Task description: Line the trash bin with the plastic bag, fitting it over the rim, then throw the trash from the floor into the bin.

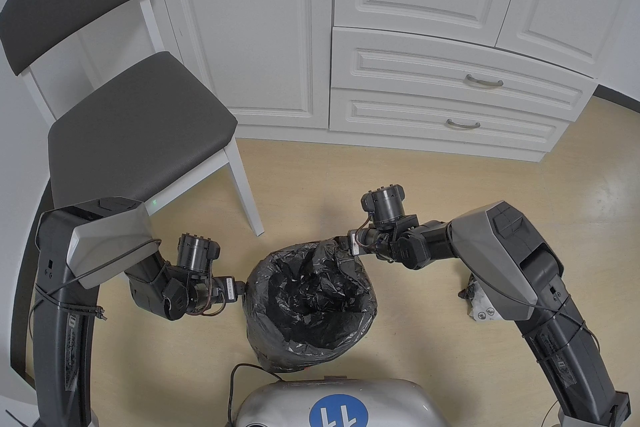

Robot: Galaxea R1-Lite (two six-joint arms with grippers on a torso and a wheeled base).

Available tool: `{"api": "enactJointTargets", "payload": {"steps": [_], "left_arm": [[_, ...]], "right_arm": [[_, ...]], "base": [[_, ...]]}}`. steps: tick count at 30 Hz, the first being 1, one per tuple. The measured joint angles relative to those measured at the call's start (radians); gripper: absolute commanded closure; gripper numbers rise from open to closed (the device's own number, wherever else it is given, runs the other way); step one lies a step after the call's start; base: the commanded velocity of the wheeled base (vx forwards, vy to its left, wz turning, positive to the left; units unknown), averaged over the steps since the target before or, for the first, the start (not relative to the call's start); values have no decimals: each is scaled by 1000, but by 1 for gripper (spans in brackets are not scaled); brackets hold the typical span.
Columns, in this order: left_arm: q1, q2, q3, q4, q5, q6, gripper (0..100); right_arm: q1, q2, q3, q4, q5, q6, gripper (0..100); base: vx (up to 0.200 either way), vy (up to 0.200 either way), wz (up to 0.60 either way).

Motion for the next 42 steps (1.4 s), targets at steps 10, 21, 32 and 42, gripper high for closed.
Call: {"api": "enactJointTargets", "payload": {"steps": [10,21,32,42], "left_arm": [[0,7,-1,0,0,1,0],[7,-134,107,20,-37,33,0],[13,-312,211,110,-53,93,0],[13,-350,228,106,-53,93,0]], "right_arm": [[-16,-12,0,5,-1,20,0],[10,-229,97,151,-37,24,0],[38,-408,306,173,-71,25,0],[27,-279,285,57,-65,25,0]], "base": [[0,0,0],[0,0,0],[0,0,0],[0,0,0]]}}
